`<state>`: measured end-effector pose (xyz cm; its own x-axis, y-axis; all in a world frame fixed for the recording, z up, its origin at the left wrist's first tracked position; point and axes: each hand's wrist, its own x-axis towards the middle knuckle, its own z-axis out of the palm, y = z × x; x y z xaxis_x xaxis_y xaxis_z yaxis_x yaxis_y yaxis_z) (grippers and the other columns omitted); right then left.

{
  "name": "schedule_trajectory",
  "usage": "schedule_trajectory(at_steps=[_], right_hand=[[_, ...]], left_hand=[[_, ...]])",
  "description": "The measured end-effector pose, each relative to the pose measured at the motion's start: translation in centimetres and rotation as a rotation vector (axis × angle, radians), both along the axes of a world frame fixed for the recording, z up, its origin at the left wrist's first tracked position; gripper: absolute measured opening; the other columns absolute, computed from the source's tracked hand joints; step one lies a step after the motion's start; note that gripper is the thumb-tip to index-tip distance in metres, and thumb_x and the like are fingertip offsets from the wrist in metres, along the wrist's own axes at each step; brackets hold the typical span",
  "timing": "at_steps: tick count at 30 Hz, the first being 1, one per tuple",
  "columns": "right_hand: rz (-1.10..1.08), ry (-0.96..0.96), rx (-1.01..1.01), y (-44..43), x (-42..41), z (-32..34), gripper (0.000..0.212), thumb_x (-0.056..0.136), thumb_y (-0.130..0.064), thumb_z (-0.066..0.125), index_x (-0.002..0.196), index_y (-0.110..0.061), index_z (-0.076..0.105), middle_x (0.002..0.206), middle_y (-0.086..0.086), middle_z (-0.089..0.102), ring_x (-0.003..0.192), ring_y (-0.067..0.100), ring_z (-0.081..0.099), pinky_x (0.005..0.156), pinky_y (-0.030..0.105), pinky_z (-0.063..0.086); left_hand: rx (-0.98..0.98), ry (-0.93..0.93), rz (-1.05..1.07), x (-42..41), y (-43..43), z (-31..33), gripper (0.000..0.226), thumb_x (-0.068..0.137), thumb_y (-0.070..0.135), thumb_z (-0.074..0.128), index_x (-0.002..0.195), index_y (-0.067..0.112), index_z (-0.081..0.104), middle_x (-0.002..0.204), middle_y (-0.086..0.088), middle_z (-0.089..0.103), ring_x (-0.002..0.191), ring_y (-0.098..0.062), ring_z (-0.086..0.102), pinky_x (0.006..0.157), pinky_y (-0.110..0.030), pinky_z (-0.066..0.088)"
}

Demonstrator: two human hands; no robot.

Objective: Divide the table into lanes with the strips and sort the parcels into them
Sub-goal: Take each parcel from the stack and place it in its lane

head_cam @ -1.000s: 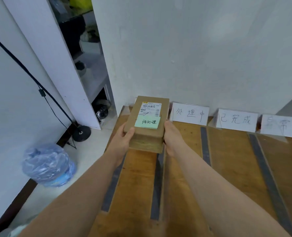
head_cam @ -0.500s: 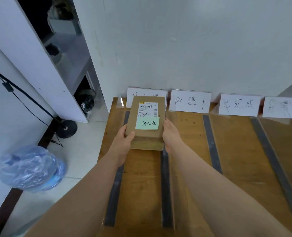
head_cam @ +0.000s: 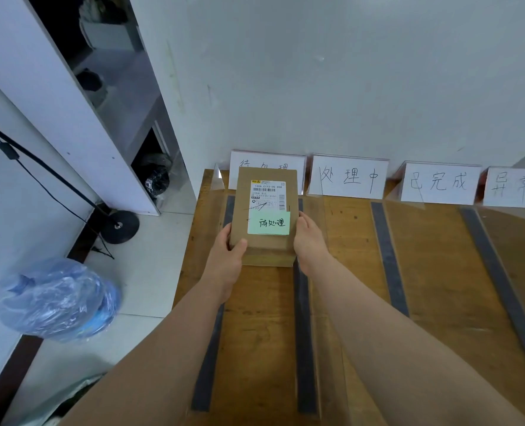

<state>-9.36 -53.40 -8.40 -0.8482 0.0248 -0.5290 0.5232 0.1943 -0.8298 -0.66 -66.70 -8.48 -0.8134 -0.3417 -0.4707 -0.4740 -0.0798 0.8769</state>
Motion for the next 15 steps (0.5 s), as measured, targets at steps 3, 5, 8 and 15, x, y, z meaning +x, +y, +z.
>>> schedule_trajectory(at_steps=[3, 5, 8, 15], right_hand=[[0.008, -0.001, 0.007, 0.1, 0.2, 0.3, 0.043, 0.105, -0.034, 0.025, 0.146, -0.029, 0.038, 0.139, -0.003, 0.05, 0.127, 0.019, 0.043, 0.106, 0.043, 0.04], [0.023, 0.002, 0.024, 0.1, 0.4, 0.8, 0.044, 0.105, -0.032, 0.025, 0.146, -0.027, 0.039, 0.139, -0.004, 0.05, 0.127, 0.019, 0.043, 0.106, 0.041, 0.041], [0.041, 0.022, 0.061, 0.1, 0.8, 1.7, 0.04, 0.104, -0.028, 0.025, 0.13, -0.016, 0.053, 0.131, 0.0, 0.058, 0.116, 0.019, 0.051, 0.091, 0.031, 0.046], [0.14, 0.259, 0.211, 1.6, 2.4, 7.3, 0.03, 0.104, -0.021, 0.035, 0.117, -0.005, 0.057, 0.103, 0.001, 0.064, 0.099, 0.016, 0.061, 0.085, 0.033, 0.05]], left_hand=[[-0.03, -0.007, -0.004, 0.0, 0.2, 0.2, 0.058, 0.1, 0.03, 0.052, 0.152, 0.032, 0.027, 0.141, 0.004, 0.052, 0.131, -0.023, 0.049, 0.108, -0.05, 0.044], [-0.064, -0.011, -0.005, 0.1, 0.4, 0.6, 0.057, 0.101, 0.029, 0.05, 0.153, 0.03, 0.027, 0.142, 0.003, 0.051, 0.131, -0.023, 0.048, 0.108, -0.05, 0.043], [-0.158, -0.022, 0.01, 0.1, 0.7, 0.9, 0.054, 0.103, 0.028, 0.048, 0.153, 0.027, 0.028, 0.142, 0.002, 0.052, 0.128, -0.019, 0.049, 0.105, -0.043, 0.047], [-0.368, 0.025, 0.064, 0.2, 2.4, 6.7, 0.057, 0.104, 0.024, 0.046, 0.155, 0.018, 0.022, 0.152, 0.006, 0.037, 0.127, -0.014, 0.046, 0.069, -0.005, 0.039]])
